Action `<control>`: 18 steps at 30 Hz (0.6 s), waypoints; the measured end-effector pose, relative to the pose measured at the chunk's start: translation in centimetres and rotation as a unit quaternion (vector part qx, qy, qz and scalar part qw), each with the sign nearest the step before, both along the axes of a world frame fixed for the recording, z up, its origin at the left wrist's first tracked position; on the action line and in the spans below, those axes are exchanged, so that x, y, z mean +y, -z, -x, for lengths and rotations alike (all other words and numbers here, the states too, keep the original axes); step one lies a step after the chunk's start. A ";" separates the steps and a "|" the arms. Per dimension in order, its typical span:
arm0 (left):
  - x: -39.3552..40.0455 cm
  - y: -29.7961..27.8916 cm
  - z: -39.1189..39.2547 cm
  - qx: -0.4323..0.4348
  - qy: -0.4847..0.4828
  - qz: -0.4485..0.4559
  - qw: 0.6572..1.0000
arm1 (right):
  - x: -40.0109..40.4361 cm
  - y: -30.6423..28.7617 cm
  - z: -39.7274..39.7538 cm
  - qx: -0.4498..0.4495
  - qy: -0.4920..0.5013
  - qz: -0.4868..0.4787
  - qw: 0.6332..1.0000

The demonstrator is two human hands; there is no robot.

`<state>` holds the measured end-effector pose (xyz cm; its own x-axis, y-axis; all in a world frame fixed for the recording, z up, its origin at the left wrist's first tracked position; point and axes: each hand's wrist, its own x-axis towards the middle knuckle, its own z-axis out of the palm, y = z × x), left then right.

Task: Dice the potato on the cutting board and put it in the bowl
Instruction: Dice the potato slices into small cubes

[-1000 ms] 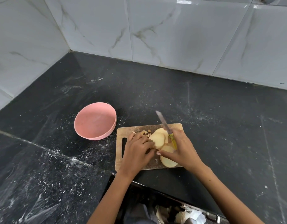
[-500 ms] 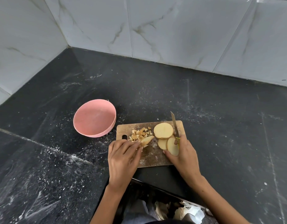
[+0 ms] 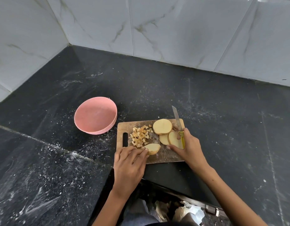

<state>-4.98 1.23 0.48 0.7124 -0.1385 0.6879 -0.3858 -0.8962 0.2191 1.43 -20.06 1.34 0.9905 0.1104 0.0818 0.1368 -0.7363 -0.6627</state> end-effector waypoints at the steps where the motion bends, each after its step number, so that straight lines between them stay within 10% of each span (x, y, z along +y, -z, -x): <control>1: -0.3 0.4 0.3 -0.002 0.004 -0.016 1.000 | 0.1 -0.1 0.5 -0.030 0.013 -0.003 0.999; 18: -3.6 2.1 -0.5 0.266 -0.032 -0.021 0.963 | -0.2 -0.5 4.3 0.037 -0.039 0.047 0.997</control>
<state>-4.49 -2.41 -1.60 0.9704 -0.1029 0.2183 -0.1733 -0.9267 0.3334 -2.92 -20.29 1.80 0.9815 0.1916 -0.0065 0.1492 -0.7848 -0.6015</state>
